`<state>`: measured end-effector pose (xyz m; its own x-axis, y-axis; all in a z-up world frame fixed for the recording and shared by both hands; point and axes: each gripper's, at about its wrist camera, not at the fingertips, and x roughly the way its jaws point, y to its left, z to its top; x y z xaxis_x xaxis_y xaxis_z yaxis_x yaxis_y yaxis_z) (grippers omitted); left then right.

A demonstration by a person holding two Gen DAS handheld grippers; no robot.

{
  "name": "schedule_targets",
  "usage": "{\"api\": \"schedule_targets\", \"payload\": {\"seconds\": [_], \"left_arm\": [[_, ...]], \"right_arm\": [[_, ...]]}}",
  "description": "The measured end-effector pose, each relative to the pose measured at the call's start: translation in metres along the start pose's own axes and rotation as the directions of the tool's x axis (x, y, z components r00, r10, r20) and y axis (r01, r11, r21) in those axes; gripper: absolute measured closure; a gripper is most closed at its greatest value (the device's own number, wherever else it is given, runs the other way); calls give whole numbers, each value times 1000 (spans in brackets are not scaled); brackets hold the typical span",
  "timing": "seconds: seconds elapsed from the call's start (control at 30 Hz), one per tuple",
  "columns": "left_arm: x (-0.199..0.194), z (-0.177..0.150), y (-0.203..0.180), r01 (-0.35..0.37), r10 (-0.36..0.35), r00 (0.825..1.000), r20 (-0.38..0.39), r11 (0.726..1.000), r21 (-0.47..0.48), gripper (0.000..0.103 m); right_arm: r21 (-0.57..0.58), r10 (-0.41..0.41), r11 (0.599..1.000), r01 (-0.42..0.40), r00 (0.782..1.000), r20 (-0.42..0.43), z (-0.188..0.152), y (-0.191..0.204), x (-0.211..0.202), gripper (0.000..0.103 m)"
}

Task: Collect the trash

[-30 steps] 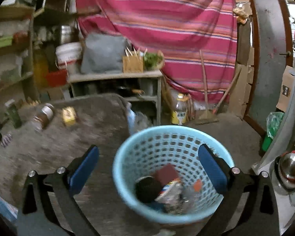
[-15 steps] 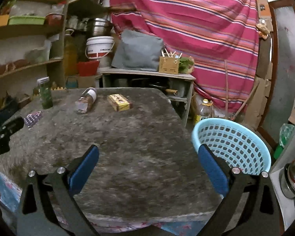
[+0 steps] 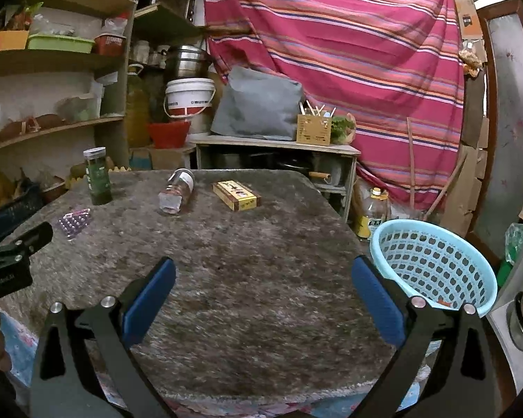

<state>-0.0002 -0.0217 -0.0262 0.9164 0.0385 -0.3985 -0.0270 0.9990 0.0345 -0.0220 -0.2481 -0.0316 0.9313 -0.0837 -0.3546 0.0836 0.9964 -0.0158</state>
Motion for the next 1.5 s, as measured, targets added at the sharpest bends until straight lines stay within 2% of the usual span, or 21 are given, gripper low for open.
{"api": "schedule_targets", "payload": {"seconds": [0.6, 1.5], "left_arm": [[-6, -2, -15, -9, 8, 1000, 22, 998, 59, 5], [-5, -2, -14, -6, 5, 1000, 16, 999, 47, 5]], "right_arm": [[-10, -8, 1000, 8, 1000, 7, 0, 7, 0, 4], [-17, -17, 1000, 18, 1000, 21, 0, 9, -3, 4]]}}
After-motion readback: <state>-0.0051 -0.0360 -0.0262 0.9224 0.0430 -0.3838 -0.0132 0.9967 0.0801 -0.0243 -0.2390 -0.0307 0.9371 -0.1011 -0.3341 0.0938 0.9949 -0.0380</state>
